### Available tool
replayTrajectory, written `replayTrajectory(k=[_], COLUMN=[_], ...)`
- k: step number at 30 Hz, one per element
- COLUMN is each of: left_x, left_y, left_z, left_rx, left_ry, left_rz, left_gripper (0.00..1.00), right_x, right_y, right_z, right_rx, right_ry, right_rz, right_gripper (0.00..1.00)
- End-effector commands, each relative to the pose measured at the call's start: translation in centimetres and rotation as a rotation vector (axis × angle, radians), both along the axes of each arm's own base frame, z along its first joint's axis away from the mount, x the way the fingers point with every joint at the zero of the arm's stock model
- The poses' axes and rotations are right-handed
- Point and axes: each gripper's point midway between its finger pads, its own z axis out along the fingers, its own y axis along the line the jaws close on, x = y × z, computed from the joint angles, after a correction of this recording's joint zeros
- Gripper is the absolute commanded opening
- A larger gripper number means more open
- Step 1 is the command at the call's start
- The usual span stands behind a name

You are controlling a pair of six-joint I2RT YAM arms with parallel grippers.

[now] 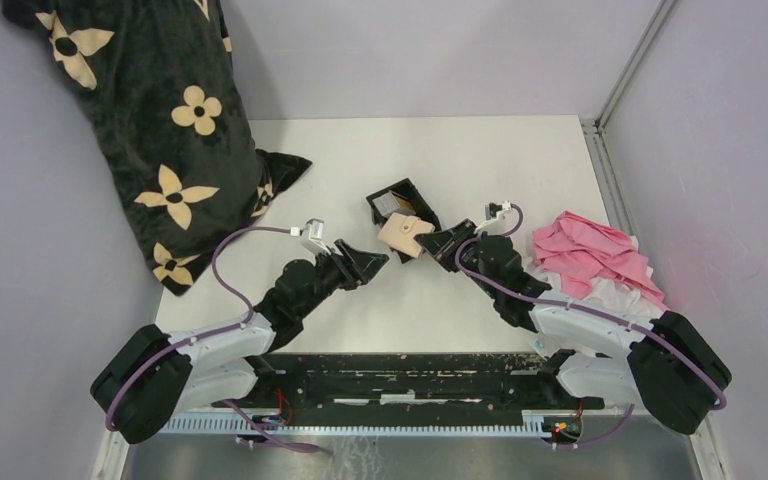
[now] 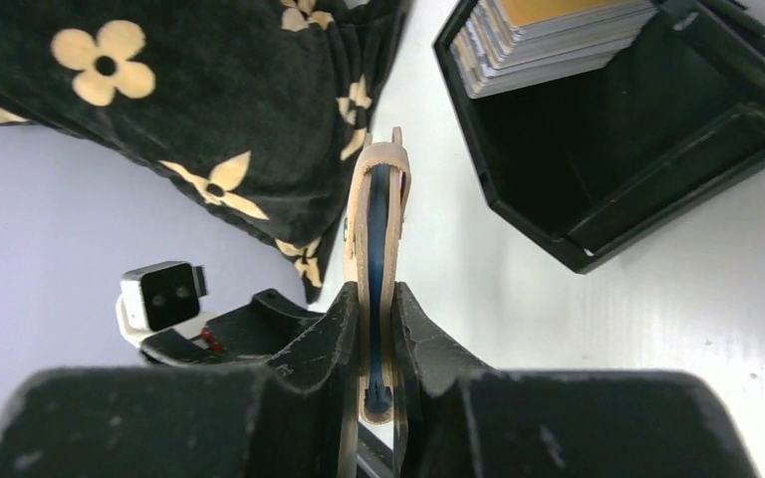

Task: Put the credit cards into the card holder
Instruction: Open the card holder at the center of the board.

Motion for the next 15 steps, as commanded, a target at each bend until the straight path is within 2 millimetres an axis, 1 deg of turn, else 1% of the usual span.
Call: replayTrajectory(k=[1,5,15], left_x=[0.4,1.0,1.7], left_y=[-1.0,-1.3,-0.8], left_z=[3.1,3.8,5.6], left_rx=[-0.104,-0.12,-0.17], left_ry=[-0.05,-0.058,-0.097], left_rz=[-0.014,-0.005,0.047], left_gripper=[0.68,0.68,0.68], right_x=[-0.2,-0.5,-1.0], right_y=[1.2,1.6,1.8], right_z=[4.0,4.0,3.9], right_rx=[0.148,0.174,0.217], right_ry=[-0.076,-0.07,-0.058], right_rz=[0.03,0.044,0.055], right_gripper=[0.01,0.01,0.01])
